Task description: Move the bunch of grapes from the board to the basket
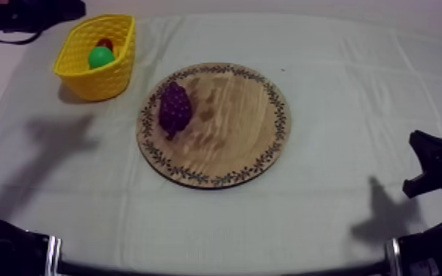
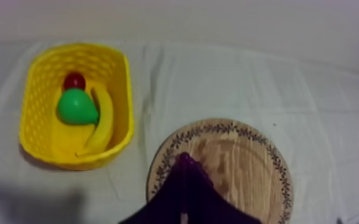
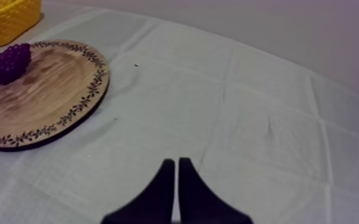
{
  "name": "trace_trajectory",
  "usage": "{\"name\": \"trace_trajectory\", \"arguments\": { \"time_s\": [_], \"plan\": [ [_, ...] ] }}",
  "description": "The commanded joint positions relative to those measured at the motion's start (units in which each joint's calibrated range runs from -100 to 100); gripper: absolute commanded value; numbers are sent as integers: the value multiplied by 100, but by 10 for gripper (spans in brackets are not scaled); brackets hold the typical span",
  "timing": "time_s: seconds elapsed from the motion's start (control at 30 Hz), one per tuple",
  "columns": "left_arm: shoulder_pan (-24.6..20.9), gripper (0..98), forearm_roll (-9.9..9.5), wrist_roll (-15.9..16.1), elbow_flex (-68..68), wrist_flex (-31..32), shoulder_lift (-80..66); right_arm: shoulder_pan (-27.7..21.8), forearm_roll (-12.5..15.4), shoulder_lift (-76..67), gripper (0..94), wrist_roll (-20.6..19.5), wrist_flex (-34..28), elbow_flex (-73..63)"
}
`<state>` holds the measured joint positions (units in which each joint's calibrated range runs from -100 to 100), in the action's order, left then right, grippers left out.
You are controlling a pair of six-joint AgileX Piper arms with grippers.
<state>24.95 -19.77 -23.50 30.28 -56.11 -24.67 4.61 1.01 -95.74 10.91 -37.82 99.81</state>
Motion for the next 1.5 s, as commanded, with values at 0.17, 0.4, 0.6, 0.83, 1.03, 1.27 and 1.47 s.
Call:
{"name": "trace_trajectory", "arguments": {
  "time_s": [0.17, 0.4, 0.6, 0.83, 1.03, 1.27, 1.47],
  "plan": [
    [123, 0, 206, -110, -568, -575, 1095, -2, -1, -1, 4, 1, 0, -3],
    [202, 0, 447, -112, -1035, -947, 1855, -2, -1, -1, 4, 1, 0, -3],
    [252, 0, 582, -129, -1278, -1176, 2239, -2, -1, -1, 4, 1, 0, -3],
    [298, 65, 645, -71, -1408, -1227, 2407, -2, -1, -1, 4, 1, 0, -3],
    [322, 283, 706, -159, -1438, -1292, 2489, -2, -1, -1, 4, 1, 0, -3],
    [337, 680, 844, -625, -1607, -1669, 2629, -2, -1, -1, 4, 1, 0, -3],
    [319, 880, 1091, -696, -1748, -1961, 2751, -2, -1, -1, 4, 1, 0, -3]
  ]
}}
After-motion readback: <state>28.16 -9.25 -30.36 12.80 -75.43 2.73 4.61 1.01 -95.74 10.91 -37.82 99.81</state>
